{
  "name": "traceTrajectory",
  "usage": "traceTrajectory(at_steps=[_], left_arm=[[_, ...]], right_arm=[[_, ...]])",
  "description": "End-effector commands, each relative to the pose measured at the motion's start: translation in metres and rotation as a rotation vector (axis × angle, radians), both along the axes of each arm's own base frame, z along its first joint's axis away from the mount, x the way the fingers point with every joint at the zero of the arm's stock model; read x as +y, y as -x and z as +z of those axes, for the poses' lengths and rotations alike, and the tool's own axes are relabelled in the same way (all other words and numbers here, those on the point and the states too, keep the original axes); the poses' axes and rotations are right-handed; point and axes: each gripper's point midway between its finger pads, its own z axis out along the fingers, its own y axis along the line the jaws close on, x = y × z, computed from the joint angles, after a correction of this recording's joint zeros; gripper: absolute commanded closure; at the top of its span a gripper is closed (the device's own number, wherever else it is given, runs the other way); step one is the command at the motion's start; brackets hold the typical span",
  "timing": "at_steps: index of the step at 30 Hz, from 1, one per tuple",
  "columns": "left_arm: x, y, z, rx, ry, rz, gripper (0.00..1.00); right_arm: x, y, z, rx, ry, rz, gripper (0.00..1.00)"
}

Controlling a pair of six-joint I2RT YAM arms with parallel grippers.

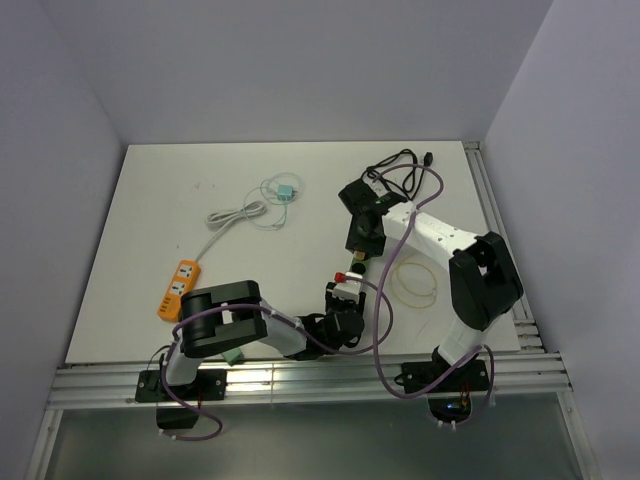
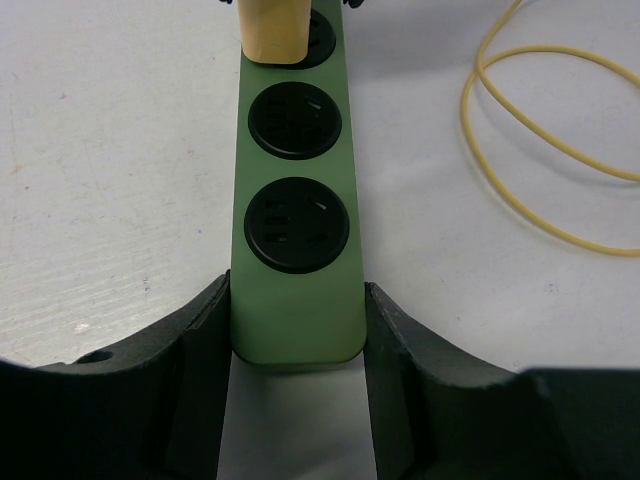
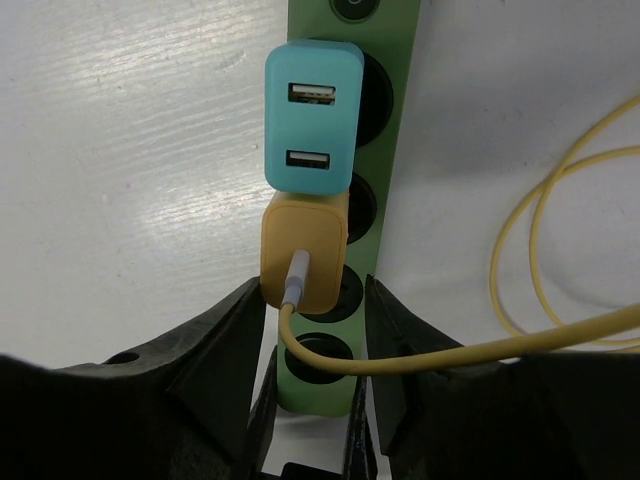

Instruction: Insert the plug

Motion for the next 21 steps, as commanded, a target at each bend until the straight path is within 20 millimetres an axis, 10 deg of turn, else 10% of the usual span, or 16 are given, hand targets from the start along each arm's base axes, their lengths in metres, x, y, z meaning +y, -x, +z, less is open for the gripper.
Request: traceTrajectory(at_steps=[1, 14, 18, 21], left_arm=[[0.059, 0.005, -0.074, 0.085, -0.326, 0.012, 1.00], [0.058, 0.007, -0.073, 0.099, -0.322, -0.001, 1.00], [0.062, 0.007, -0.071, 0.103, -0.325, 0.016, 1.00], [0.062, 0.008, -0.065, 0.107, -0.311, 0.018, 1.00]], right_arm=[[0.000, -0.019, 0.012, -0.071, -0.004, -0.008, 0.50], [-0.007, -0.022, -0.006, -0.048, 0.042, 0.007, 0.64], [-0.010, -0.021, -0.018, -0.019, 0.049, 0.027, 1.00], [-0.018, -0.019, -0.030, 0.011, 0.087, 0.028, 1.00]])
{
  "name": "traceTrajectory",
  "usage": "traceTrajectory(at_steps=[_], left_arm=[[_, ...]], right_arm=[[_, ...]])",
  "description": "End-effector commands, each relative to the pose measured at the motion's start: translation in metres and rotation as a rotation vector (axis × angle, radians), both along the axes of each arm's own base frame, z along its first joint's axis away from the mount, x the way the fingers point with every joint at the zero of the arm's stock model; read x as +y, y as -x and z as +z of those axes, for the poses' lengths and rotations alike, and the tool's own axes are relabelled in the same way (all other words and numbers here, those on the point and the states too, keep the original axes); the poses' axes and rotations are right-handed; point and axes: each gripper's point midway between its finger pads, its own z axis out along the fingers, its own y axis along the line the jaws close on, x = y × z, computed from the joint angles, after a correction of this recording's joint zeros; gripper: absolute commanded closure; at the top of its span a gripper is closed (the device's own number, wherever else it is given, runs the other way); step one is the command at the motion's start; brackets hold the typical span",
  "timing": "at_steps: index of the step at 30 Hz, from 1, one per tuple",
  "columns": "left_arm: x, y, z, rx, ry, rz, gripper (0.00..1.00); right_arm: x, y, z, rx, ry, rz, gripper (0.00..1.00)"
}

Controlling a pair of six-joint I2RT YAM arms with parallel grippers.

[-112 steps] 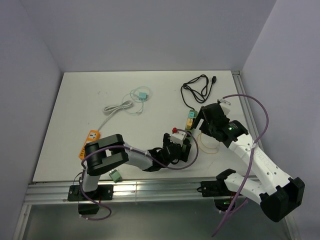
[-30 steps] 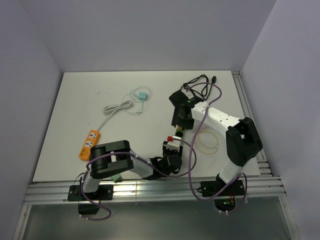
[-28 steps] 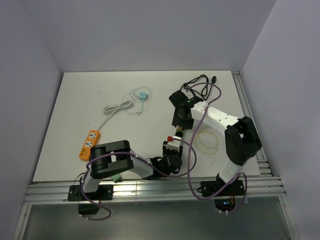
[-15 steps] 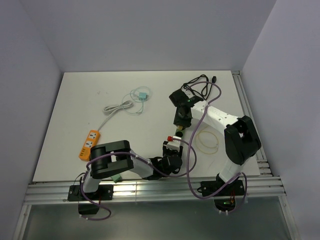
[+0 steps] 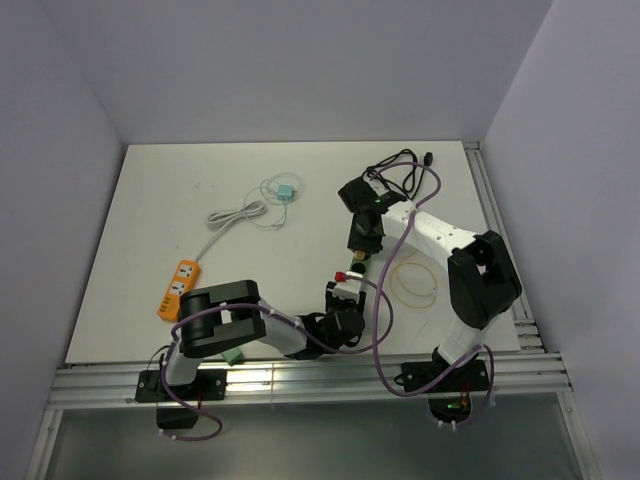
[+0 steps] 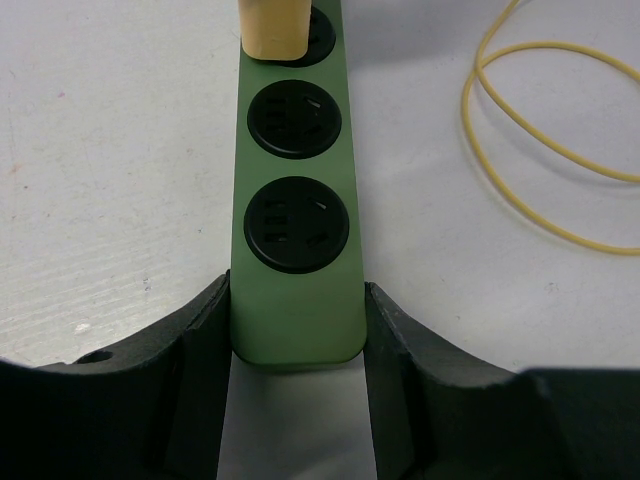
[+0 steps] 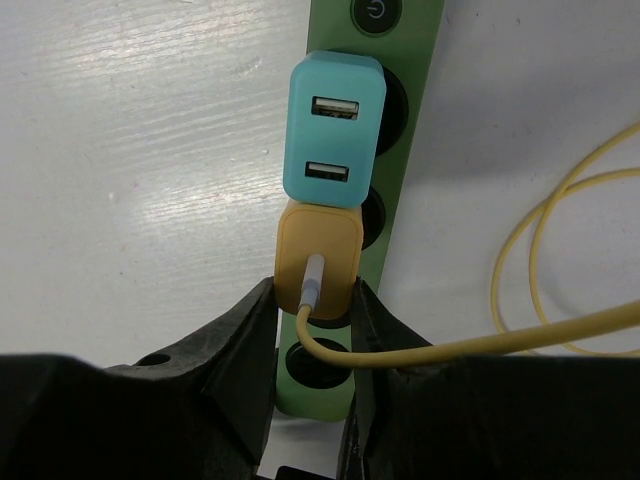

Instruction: Insert the plug

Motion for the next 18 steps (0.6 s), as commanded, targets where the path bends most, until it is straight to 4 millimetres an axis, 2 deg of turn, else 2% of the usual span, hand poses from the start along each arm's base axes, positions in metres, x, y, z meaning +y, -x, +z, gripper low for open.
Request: traceTrajectory(at_steps=[1, 6, 10, 13, 18], left_arm=[[0.063, 0.008, -0.063, 0.103, -0.298, 0.027, 1.00], [0.064, 0.004, -0.038, 0.084, -0.263, 0.048, 1.00], [0.060, -0.003, -0.010, 0.044, -0.212, 0.050, 1.00], [0.056, -0.008, 0.000, 0.032, -0.178, 0.055, 1.00], [0.053, -0.016, 0.008, 0.020, -0.148, 0.055, 1.00]], right_arm=[[-0.019, -0.010, -0.031, 0.018, 0.088, -0.008, 1.00], [-0.026, 0.013, -0.054, 0.072, 0.082, -0.017, 1.00], [-0.031, 0.026, -0.072, 0.118, 0.116, -0.015, 1.00], [-0.035, 0.035, -0.083, 0.142, 0.123, -0.014, 1.00], [-0.037, 0.044, -0.094, 0.174, 0.143, -0.012, 1.00]])
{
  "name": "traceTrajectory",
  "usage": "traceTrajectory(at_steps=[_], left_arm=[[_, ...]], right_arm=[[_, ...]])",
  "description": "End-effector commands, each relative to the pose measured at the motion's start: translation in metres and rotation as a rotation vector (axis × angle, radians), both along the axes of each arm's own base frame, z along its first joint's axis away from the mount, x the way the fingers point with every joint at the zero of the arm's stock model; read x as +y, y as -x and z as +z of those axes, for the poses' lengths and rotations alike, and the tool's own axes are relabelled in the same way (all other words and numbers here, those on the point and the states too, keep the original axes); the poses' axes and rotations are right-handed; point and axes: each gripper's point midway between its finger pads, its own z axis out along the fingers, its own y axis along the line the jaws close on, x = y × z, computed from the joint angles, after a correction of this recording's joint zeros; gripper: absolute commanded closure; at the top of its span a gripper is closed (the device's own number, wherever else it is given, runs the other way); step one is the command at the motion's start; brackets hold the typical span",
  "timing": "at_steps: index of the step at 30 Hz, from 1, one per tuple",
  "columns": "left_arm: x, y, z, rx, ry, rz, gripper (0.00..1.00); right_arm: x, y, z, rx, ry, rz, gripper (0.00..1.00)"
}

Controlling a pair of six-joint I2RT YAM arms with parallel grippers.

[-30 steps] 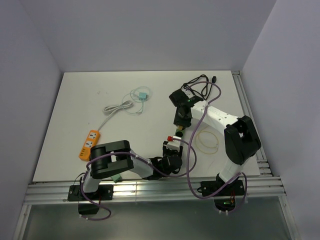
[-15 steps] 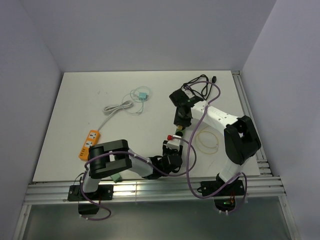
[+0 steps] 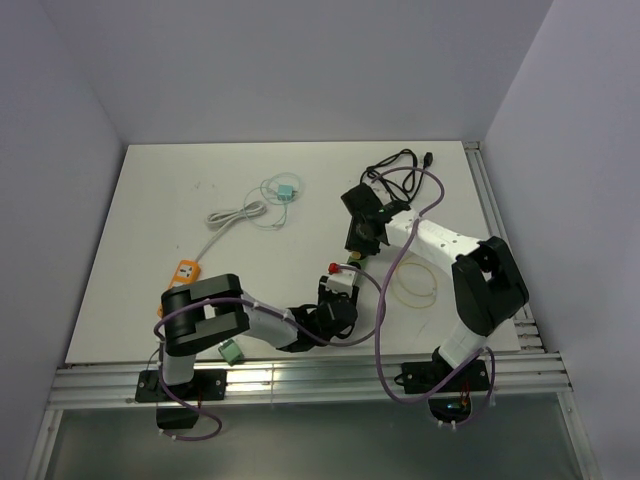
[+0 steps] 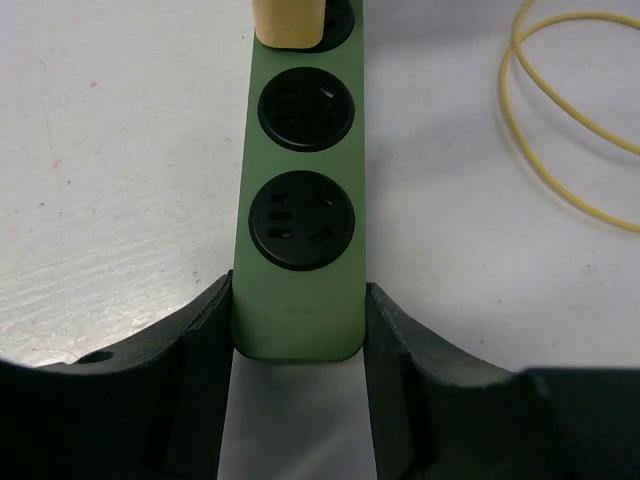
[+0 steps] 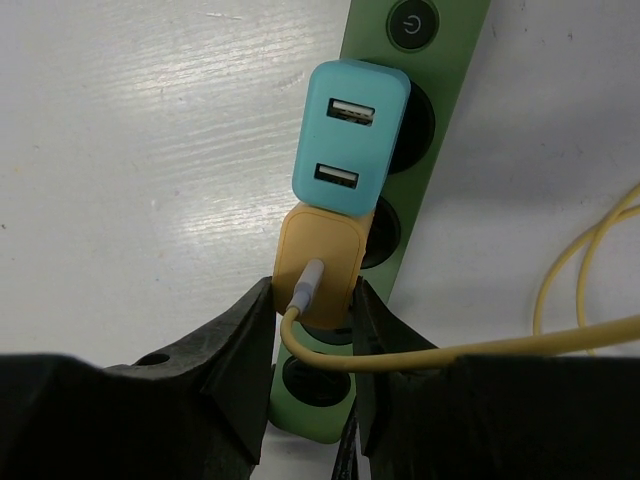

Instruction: Insert the plug

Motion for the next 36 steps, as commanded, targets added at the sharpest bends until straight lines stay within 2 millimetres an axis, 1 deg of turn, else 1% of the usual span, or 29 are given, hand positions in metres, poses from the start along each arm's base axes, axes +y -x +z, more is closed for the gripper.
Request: traceTrajectory(at_steps=[1, 3, 4, 5, 6, 8, 9, 11, 12, 13, 15, 16, 17, 18, 23, 26, 27, 28, 29, 30, 31, 33, 34, 35, 36], left_arm=[[0.035, -0.014, 0.007, -0.062, -0.114, 0.085, 1.00], [0.033, -0.017, 0.017, -0.086, -0.113, 0.084, 1.00], [0.033, -0.019, 0.025, -0.099, -0.102, 0.090, 1.00], [0.031, -0.019, 0.030, -0.103, -0.092, 0.087, 1.00], [0.032, -0.021, 0.032, -0.107, -0.090, 0.084, 1.00], [0.036, -0.026, 0.037, -0.113, -0.076, 0.098, 1.00], [0.037, -0.028, 0.037, -0.117, -0.078, 0.099, 1.00], [0.038, -0.030, 0.032, -0.113, -0.086, 0.108, 1.00], [0.036, -0.028, 0.028, -0.103, -0.085, 0.092, 1.00], [0.033, -0.027, 0.020, -0.094, -0.086, 0.080, 1.00], [0.032, -0.026, 0.011, -0.082, -0.094, 0.082, 1.00], [0.032, -0.025, 0.002, -0.078, -0.117, 0.077, 1.00], [0.030, -0.025, 0.001, -0.080, -0.120, 0.075, 1.00], [0.029, -0.025, -0.001, -0.082, -0.125, 0.070, 1.00], [0.028, -0.023, -0.003, -0.075, -0.118, 0.058, 1.00], [0.028, -0.020, -0.005, -0.060, -0.120, 0.042, 1.00], [0.027, -0.020, -0.004, -0.055, -0.118, 0.046, 1.00], [0.029, -0.019, -0.007, -0.047, -0.135, 0.043, 1.00], [0.026, -0.019, -0.007, -0.043, -0.138, 0.041, 1.00], [0.024, -0.019, -0.008, -0.036, -0.140, 0.043, 1.00], [0.025, -0.020, -0.012, -0.030, -0.156, 0.047, 1.00], [0.023, -0.019, -0.014, -0.018, -0.162, 0.044, 1.00], [0.023, -0.020, -0.014, -0.014, -0.157, 0.045, 1.00], [0.023, -0.019, -0.014, -0.010, -0.147, 0.046, 1.00], [0.023, -0.019, -0.014, -0.006, -0.143, 0.045, 1.00]], right_arm=[[-0.046, 0.047, -0.081, 0.230, 0.214, -0.009, 1.00], [-0.047, 0.053, -0.086, 0.247, 0.208, -0.012, 1.00], [-0.045, 0.052, -0.087, 0.241, 0.196, -0.013, 1.00], [-0.046, 0.054, -0.089, 0.245, 0.188, -0.020, 1.00], [-0.049, 0.058, -0.093, 0.261, 0.191, -0.026, 1.00], [-0.049, 0.061, -0.099, 0.286, 0.175, -0.022, 1.00], [-0.051, 0.057, -0.100, 0.287, 0.159, -0.037, 1.00], [-0.055, 0.052, -0.100, 0.300, 0.154, -0.051, 1.00], [-0.052, 0.042, -0.095, 0.289, 0.154, -0.054, 1.00], [-0.050, 0.042, -0.095, 0.295, 0.147, -0.047, 1.00], [-0.048, 0.044, -0.096, 0.300, 0.135, -0.051, 1.00], [-0.048, 0.045, -0.097, 0.300, 0.130, -0.054, 1.00], [-0.046, 0.046, -0.098, 0.299, 0.120, -0.058, 1.00], [-0.049, 0.053, -0.102, 0.313, 0.122, -0.060, 1.00], [-0.051, 0.061, -0.114, 0.331, 0.115, -0.083, 1.00], [-0.052, 0.063, -0.114, 0.326, 0.109, -0.101, 1.00], [-0.053, 0.063, -0.112, 0.319, 0.112, -0.107, 1.00], [-0.050, 0.054, -0.102, 0.270, 0.089, -0.108, 1.00], [-0.049, 0.053, -0.097, 0.244, 0.073, -0.103, 1.00], [-0.045, 0.047, -0.089, 0.207, 0.052, -0.097, 1.00], [-0.043, 0.039, -0.074, 0.155, 0.029, -0.099, 1.00], [-0.037, 0.028, -0.052, 0.096, -0.001, -0.079, 1.00], [-0.036, 0.025, -0.046, 0.087, -0.003, -0.062, 0.96], [-0.031, 0.018, -0.037, 0.064, -0.016, -0.053, 0.88], [-0.031, 0.018, -0.034, 0.069, -0.011, -0.048, 0.85]])
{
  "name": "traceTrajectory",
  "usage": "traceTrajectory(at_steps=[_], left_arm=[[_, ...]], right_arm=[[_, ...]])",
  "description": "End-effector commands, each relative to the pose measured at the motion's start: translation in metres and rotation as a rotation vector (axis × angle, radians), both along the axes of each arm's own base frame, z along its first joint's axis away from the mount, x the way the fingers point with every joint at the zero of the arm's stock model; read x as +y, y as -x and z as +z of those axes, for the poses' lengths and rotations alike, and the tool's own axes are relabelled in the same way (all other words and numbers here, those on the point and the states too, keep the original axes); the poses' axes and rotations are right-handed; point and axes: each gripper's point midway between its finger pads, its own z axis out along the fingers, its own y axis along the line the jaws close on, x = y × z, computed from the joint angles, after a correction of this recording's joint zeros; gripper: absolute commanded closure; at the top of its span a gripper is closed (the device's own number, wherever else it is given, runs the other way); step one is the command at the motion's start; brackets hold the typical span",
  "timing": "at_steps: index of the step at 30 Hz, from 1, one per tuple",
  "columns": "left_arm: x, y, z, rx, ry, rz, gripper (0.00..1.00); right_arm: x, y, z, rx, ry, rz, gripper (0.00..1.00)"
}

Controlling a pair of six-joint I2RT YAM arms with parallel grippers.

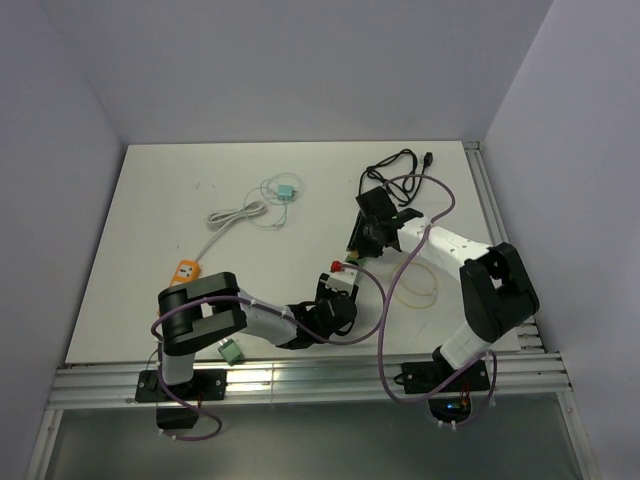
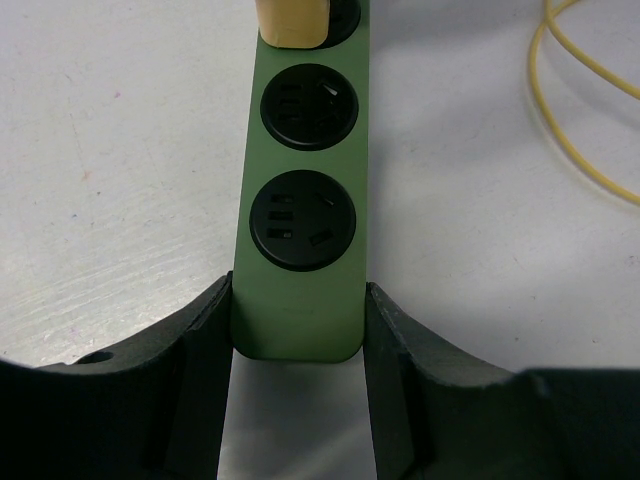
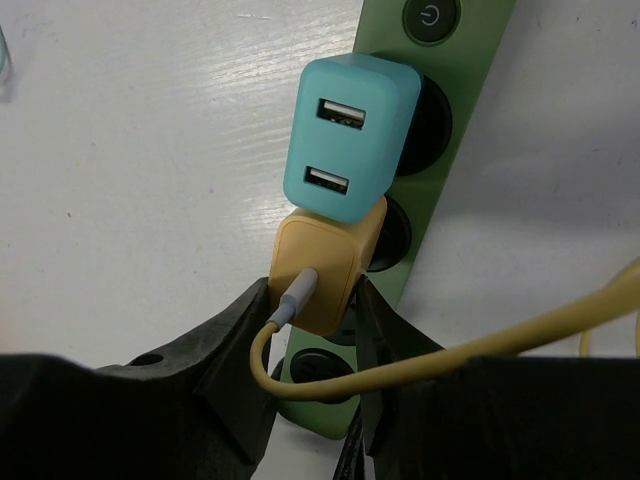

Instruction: Insert the plug

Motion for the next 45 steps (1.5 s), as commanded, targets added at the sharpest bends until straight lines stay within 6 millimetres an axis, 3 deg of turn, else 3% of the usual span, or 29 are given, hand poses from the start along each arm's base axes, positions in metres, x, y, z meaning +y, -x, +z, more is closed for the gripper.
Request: traceTrajectory(at_steps=[1, 2, 3, 4, 5, 6, 7, 10, 17, 18, 19, 24, 28, 29, 33, 37, 42, 45], left_arm=[[0.016, -0.014, -0.014, 0.009, -0.059, 0.068, 1.00], [0.018, -0.015, -0.015, 0.016, -0.064, 0.074, 1.00], [0.019, -0.017, -0.016, 0.021, -0.067, 0.080, 1.00], [0.019, -0.019, -0.015, 0.023, -0.066, 0.082, 1.00], [0.019, -0.019, -0.016, 0.030, -0.066, 0.084, 1.00], [0.021, -0.021, -0.016, 0.032, -0.061, 0.087, 0.97], [0.022, -0.021, -0.016, 0.035, -0.059, 0.088, 0.85], [0.024, -0.022, -0.016, 0.040, -0.049, 0.095, 0.58], [0.033, -0.017, -0.011, 0.045, -0.017, 0.100, 0.29], [0.034, -0.017, -0.004, 0.042, 0.003, 0.101, 0.22], [0.038, -0.014, -0.005, 0.047, 0.011, 0.097, 0.01], [0.045, -0.001, 0.015, 0.055, 0.067, 0.054, 0.01], [0.047, 0.022, 0.037, 0.072, 0.124, -0.016, 0.01], [0.039, 0.033, 0.055, 0.077, 0.187, -0.079, 0.00], [0.037, 0.061, 0.069, 0.143, 0.236, -0.198, 0.00], [0.057, 0.059, 0.086, 0.178, 0.255, -0.108, 0.00], [0.083, 0.037, 0.134, 0.182, 0.334, 0.004, 0.01], [0.103, 0.025, 0.159, 0.168, 0.404, 0.046, 0.01]], right_arm=[[-0.035, 0.019, -0.036, 0.111, 0.179, -0.003, 0.81], [-0.033, 0.016, -0.033, 0.102, 0.172, 0.003, 0.69], [-0.032, 0.016, -0.031, 0.099, 0.175, 0.007, 0.63], [-0.030, 0.015, -0.028, 0.092, 0.174, 0.012, 0.46], [-0.028, 0.014, -0.026, 0.083, 0.170, 0.021, 0.41], [-0.024, 0.014, -0.024, 0.073, 0.159, 0.033, 0.36], [-0.022, 0.013, -0.021, 0.063, 0.156, 0.039, 0.27], [-0.016, 0.010, -0.008, 0.031, 0.154, 0.057, 0.18], [-0.001, 0.015, 0.037, -0.056, 0.060, 0.088, 0.16], [0.000, 0.016, 0.040, -0.059, 0.052, 0.089, 0.15], [0.002, 0.020, 0.042, -0.057, 0.040, 0.096, 0.15], [0.006, 0.033, 0.054, -0.077, -0.026, 0.122, 0.09], [0.014, 0.048, 0.062, -0.087, -0.108, 0.165, 0.08], [0.016, 0.051, 0.069, -0.107, -0.128, 0.176, 0.08], [0.024, 0.067, 0.071, -0.089, -0.197, 0.243, 0.01], [0.043, 0.092, 0.085, -0.099, -0.353, 0.353, 0.01], [0.062, 0.118, 0.115, -0.149, -0.550, 0.475, 0.01], [0.061, 0.118, 0.104, -0.113, -0.533, 0.468, 0.01]])
